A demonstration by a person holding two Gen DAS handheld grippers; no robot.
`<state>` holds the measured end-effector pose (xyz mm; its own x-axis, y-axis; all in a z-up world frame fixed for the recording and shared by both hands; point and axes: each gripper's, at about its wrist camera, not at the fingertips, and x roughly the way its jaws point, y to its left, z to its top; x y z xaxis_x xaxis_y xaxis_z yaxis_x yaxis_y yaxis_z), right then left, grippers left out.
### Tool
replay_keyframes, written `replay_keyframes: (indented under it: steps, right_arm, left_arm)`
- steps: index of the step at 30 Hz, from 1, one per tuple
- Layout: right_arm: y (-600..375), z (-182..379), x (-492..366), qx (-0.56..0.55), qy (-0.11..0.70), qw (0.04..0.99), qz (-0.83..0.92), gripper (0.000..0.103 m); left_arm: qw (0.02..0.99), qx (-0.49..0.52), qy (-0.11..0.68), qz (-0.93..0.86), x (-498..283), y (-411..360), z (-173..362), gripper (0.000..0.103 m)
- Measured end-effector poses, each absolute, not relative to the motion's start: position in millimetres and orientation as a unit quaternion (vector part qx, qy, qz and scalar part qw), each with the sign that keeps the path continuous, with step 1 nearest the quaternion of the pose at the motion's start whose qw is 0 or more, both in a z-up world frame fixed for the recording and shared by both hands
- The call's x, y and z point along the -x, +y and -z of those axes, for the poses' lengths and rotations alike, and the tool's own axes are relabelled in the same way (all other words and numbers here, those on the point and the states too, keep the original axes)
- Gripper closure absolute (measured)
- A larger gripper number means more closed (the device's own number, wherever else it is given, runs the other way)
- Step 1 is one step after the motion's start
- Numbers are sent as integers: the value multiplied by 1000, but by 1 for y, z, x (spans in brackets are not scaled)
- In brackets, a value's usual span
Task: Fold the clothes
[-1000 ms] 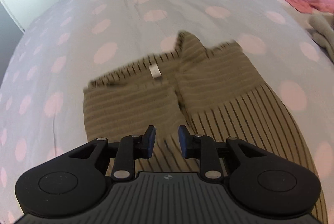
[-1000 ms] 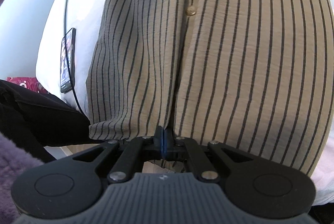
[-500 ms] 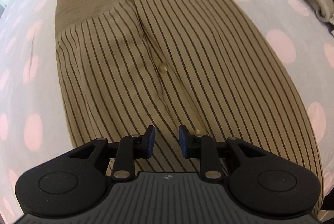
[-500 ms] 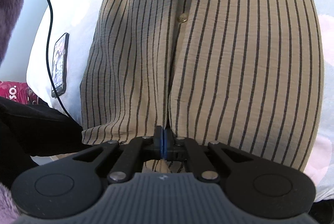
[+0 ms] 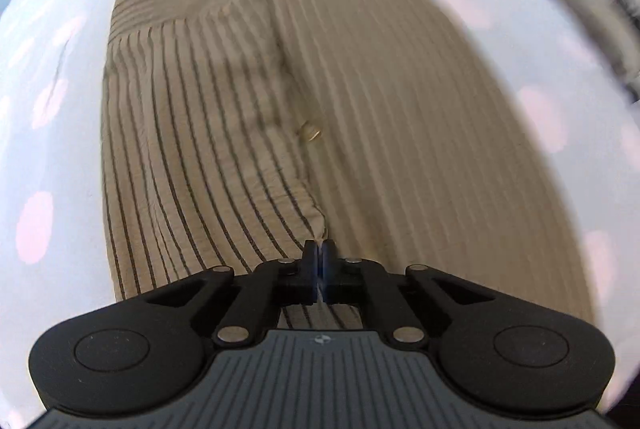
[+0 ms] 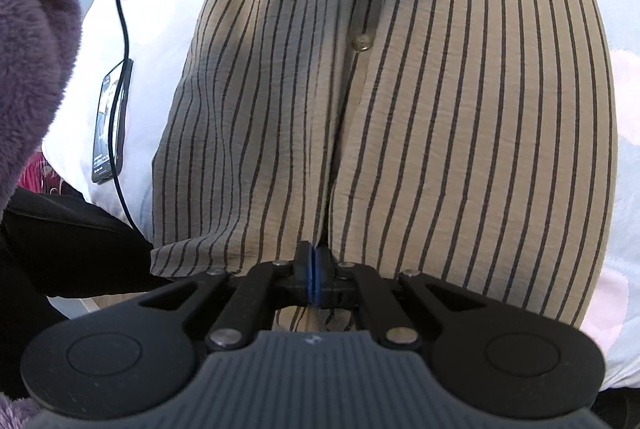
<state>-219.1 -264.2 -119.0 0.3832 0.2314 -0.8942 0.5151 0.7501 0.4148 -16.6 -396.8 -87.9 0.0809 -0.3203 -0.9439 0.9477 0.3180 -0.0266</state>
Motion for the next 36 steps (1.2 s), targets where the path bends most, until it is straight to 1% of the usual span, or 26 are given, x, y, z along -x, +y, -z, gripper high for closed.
replay_keyframes:
  steps: [3, 7, 10, 11, 12, 14, 20, 23, 28, 32, 34, 35, 36]
  right_arm:
    - [-262, 119, 218, -342, 547, 759, 91, 101]
    - [-257, 122, 211, -350, 548, 756, 82, 101]
    - [-255, 127, 195, -348, 552, 753, 88, 101]
    - [-256, 129, 196, -350, 554, 749, 92, 101]
    - [-257, 131, 197, -354, 556, 746, 94, 101]
    - [-261, 130, 203, -366, 553, 743, 93, 101]
    - [-266, 124, 214, -426, 520, 738, 64, 102]
    - [-260, 120, 215, -399, 528, 745, 75, 102]
    - [-260, 134, 212, -404, 534, 737, 96, 102]
    - [-257, 138, 210, -409, 532, 735, 96, 98]
    - [-257, 137, 213, -408, 531, 737, 94, 97]
    - [-258, 136, 215, -407, 531, 737, 93, 97]
    - [-257, 135, 216, -407, 530, 738, 92, 97]
  left_arm:
    - [640, -306, 482, 515, 14, -397, 75, 103]
    - [624, -327, 490, 514, 18, -405, 91, 103]
    - [622, -331, 496, 507, 19, -402, 98, 101]
    - [622, -333, 499, 504, 20, -402, 100, 95]
    - [622, -334, 501, 501, 20, -401, 102, 86]
    - [619, -334, 505, 500, 21, -395, 101, 77]
    - [595, -354, 481, 538, 38, -337, 75, 75]
    - [575, -382, 466, 554, 48, -301, 67, 75]
    - [550, -433, 449, 555, 77, -234, 71, 75]
    - [523, -480, 415, 570, 106, -196, 77, 75]
    - [512, -496, 393, 582, 121, -178, 78, 71]
    - [506, -503, 381, 587, 128, -169, 78, 63]
    - [503, -515, 369, 588, 136, -162, 79, 60]
